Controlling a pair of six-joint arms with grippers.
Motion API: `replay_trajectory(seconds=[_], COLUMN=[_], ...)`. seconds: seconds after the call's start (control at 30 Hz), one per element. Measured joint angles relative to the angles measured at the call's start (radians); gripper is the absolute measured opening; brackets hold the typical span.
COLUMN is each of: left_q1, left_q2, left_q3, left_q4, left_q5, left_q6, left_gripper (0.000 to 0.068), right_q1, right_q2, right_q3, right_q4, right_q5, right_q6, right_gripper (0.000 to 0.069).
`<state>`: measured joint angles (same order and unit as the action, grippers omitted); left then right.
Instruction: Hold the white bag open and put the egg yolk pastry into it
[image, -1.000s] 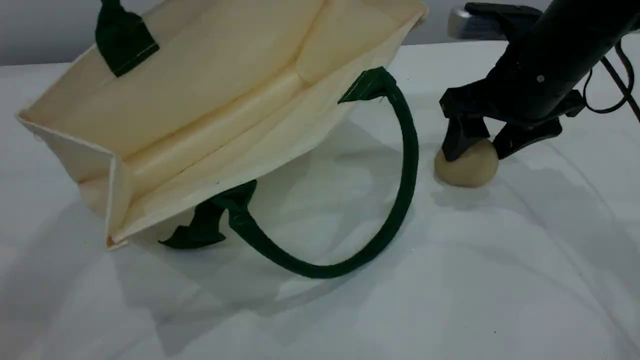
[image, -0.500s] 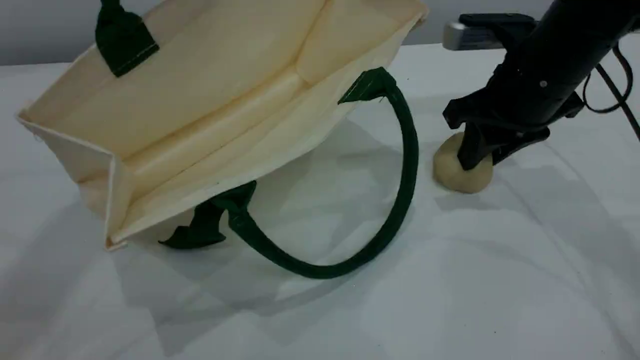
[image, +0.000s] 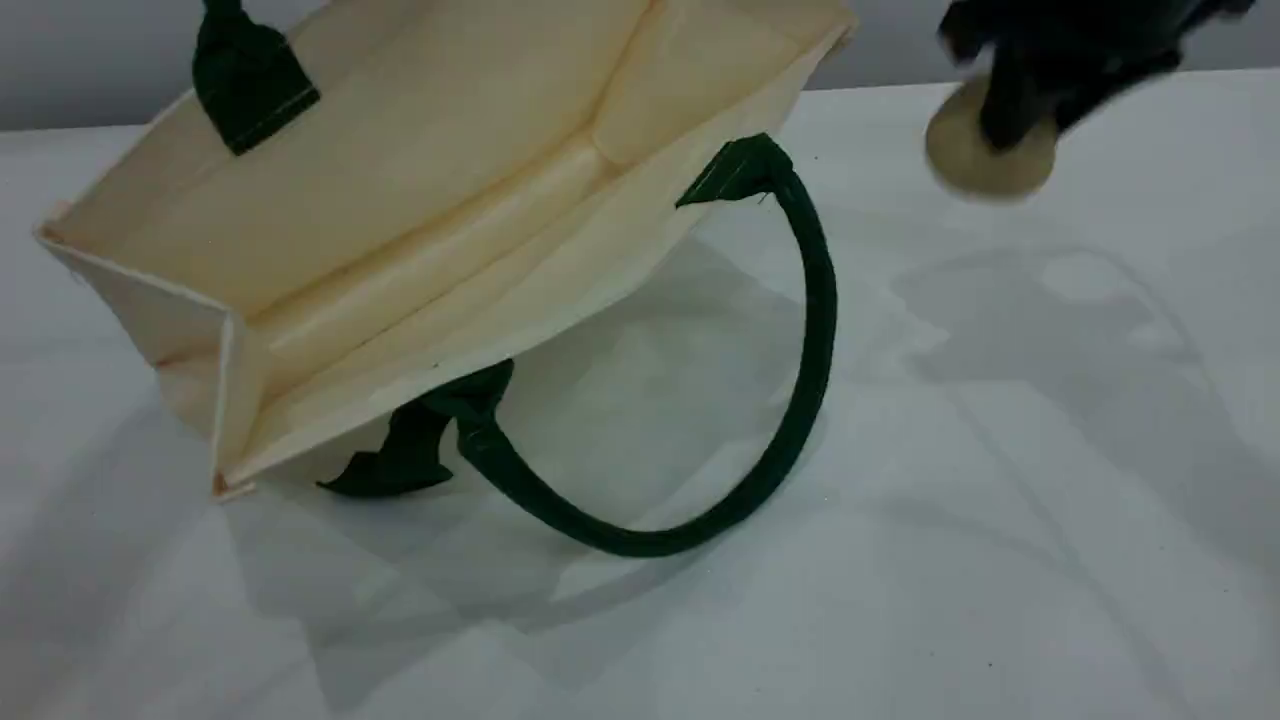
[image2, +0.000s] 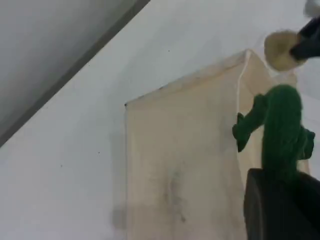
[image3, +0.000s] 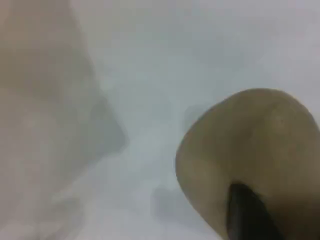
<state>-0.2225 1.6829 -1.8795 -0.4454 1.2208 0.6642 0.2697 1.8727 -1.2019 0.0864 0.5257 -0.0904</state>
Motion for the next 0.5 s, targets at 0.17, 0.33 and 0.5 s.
replay_trajectory(seconds=[0.17,0.33,0.5], left_q1=[0.000,0.000,0.000], left_q2=[0.000,0.000,0.000], left_q3=[0.000,0.000,0.000], left_q4=[0.001,0.001,0.001], left_q5=[0.000,0.000,0.000], left_q6=[0.000,0.000,0.000], left_gripper=[0.0087,0.0087,0.0087], right_q1=[0.000,0.026,0.105], right_q2=[-0.158,-0.328,-0.472], right_q3=[0.000,0.007,0.069], right_q4=[-0.064,-0.035,-0.026], right_q5=[-0.004,0.021,0.007], right_q6=[0.063,0.064,0.064], right_gripper=[0.0197,0.0197,0.0194])
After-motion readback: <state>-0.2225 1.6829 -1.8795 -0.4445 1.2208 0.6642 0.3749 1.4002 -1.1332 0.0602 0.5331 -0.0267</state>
